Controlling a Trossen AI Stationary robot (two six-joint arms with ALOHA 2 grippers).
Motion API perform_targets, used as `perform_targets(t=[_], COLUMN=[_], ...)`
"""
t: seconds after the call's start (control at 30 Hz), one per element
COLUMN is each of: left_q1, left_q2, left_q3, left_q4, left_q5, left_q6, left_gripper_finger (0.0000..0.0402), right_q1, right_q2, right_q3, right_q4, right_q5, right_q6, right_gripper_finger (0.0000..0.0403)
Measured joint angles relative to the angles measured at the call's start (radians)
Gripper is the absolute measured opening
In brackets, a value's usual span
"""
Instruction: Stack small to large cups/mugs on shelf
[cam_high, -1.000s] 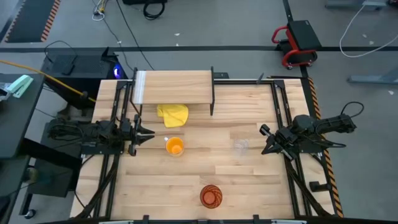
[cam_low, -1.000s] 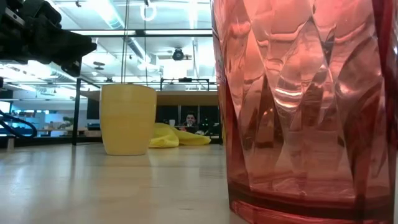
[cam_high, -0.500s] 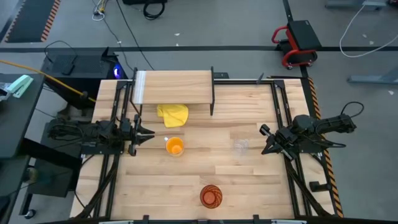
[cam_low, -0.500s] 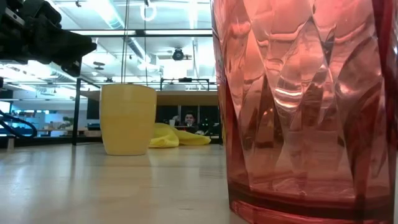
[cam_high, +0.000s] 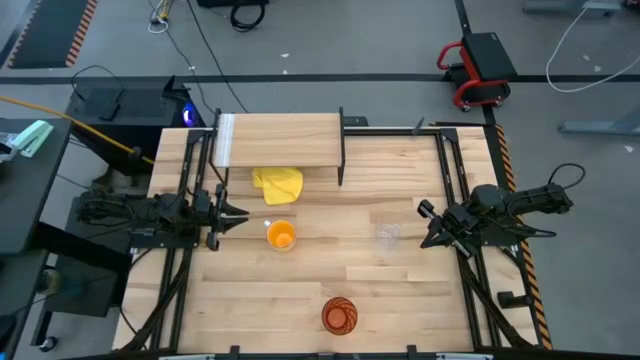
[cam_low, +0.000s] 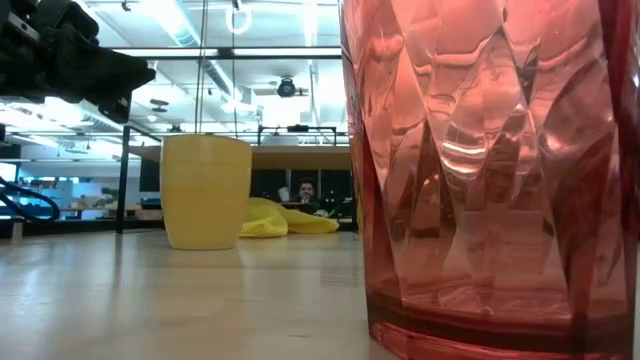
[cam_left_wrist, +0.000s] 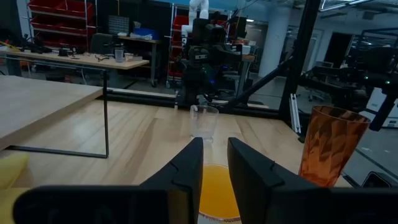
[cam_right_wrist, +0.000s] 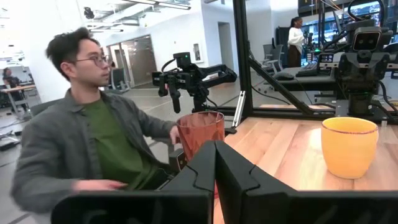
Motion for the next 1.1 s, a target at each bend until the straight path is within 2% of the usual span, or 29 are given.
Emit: perform_targets(t=[1.1], left_q1=[0.0], left_q2=[0.0], left_q3=[-0.001], left_q4=[0.064], left_q5=[-0.001], left_q6=[0.058], left_gripper_finger=[0.0082], right_q1=[0.0], right_q2=[0.0], right_q3=[0.0], right_q4=[0.023], right_q5=[0.001], right_q6=[-0.063], right_gripper_finger=[0.0013])
